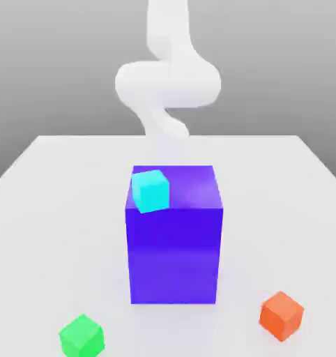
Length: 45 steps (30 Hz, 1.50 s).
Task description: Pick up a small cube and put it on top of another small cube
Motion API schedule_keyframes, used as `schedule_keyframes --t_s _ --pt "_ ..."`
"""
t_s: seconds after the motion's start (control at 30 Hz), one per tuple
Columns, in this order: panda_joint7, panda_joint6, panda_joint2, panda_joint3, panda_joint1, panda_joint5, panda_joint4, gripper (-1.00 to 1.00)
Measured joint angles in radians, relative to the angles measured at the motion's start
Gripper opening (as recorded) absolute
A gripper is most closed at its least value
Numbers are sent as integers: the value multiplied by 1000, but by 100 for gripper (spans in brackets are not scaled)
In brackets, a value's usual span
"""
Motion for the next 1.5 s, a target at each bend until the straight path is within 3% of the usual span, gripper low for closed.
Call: schedule_keyframes --t_s 0.57,0.83,1.1,1.23,1.27,1.5 --pt "296 98 622 274 21 -205 108 0" --pt "431 144 911 303 123 -297 159 0" --pt "517 206 1180 328 229 -314 204 0" --pt "560 289 1322 287 282 -358 239 0" --pt "570 310 1352 273 294 -372 247 -100" --pt "570 314 1356 271 296 -371 248 -100"
